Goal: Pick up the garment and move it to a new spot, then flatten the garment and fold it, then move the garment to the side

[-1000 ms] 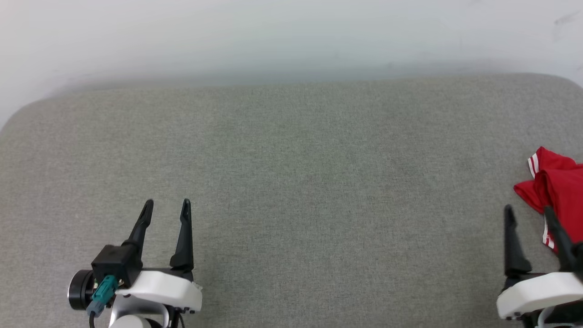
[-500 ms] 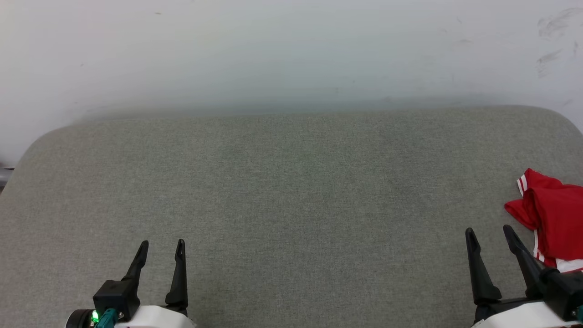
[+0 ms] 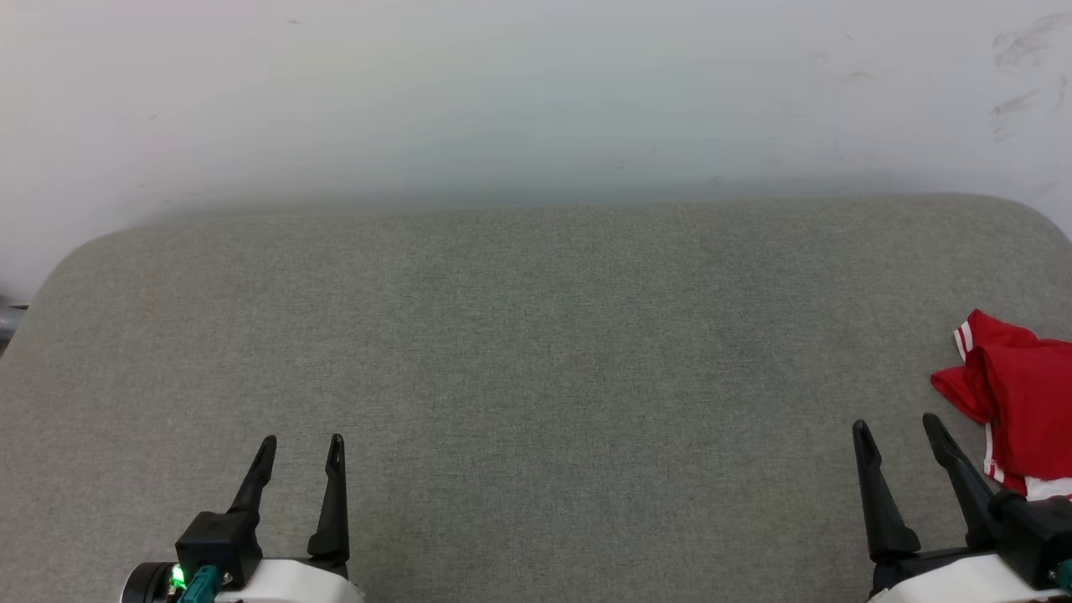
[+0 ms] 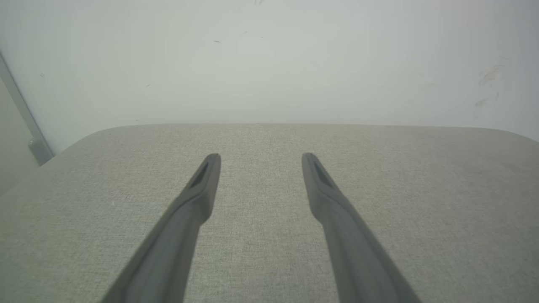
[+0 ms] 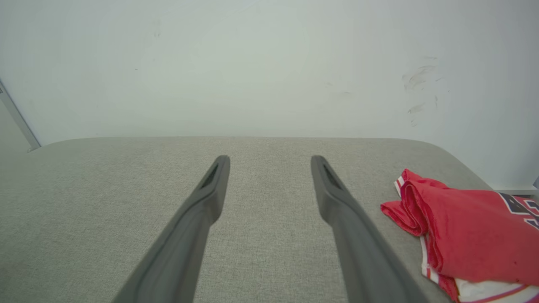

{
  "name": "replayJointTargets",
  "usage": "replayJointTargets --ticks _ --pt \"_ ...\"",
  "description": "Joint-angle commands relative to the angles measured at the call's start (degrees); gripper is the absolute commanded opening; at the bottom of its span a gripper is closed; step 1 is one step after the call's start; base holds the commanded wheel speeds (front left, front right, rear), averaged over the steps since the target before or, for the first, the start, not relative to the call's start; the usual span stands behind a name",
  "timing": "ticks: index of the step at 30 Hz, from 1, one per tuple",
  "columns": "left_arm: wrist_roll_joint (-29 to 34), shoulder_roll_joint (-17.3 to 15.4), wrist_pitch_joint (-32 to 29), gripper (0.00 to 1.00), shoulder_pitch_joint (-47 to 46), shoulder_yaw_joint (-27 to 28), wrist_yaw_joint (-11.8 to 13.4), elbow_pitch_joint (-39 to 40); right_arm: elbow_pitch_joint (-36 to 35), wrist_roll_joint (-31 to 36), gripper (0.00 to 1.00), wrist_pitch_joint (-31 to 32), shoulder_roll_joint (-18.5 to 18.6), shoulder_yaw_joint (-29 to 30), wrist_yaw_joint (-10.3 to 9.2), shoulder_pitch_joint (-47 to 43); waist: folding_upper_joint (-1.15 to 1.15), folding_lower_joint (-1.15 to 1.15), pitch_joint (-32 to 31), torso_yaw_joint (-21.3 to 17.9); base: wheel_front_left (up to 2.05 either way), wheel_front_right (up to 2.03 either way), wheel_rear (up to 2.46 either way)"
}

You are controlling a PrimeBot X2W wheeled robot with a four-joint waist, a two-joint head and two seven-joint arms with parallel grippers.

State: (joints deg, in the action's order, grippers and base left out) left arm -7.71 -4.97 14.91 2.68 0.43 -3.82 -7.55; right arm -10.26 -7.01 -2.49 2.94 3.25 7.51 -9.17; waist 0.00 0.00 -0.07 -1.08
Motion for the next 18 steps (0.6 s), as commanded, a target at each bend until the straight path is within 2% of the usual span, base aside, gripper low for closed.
replayJointTargets --ticks 1,9,10,12,18 --pt "0.35 0.08 0.37 1.00 -0.41 -0.04 -0.18 0.15 0.14 0.26 1.00 -0.08 -0.10 -0.03 -0.04 -0.36 0.00 0.00 0.06 -0.02 0.00 0.00 0.00" --pt "0.26 0.25 0.37 1.00 -0.78 -0.10 -0.67 -0.03 0.27 0.38 1.00 -0.23 -0.10 0.09 -0.04 -0.16 0.00 0.00 0.35 -0.15 0.00 0.00 0.00" --pt "0.11 0.19 -0.05 0.00 -0.30 -0.04 -0.58 -0.23 0.40 0.17 0.00 -0.03 0.00 -0.03 0.01 -0.01 0.00 0.00 0.36 -0.16 0.00 0.00 0.00" --pt "-0.29 0.29 -0.33 0.00 -0.17 0.06 -0.59 -1.27 1.26 -0.26 0.00 -0.07 -0.02 -0.21 0.01 -0.22 0.00 0.01 0.36 -0.16 0.00 0.00 0.00" --pt "-7.31 0.44 -2.65 0.00 -1.45 1.11 -0.85 -2.26 2.74 -8.10 0.00 0.14 0.42 -0.51 0.01 0.81 0.00 0.01 0.36 -0.09 0.00 0.00 0.00"
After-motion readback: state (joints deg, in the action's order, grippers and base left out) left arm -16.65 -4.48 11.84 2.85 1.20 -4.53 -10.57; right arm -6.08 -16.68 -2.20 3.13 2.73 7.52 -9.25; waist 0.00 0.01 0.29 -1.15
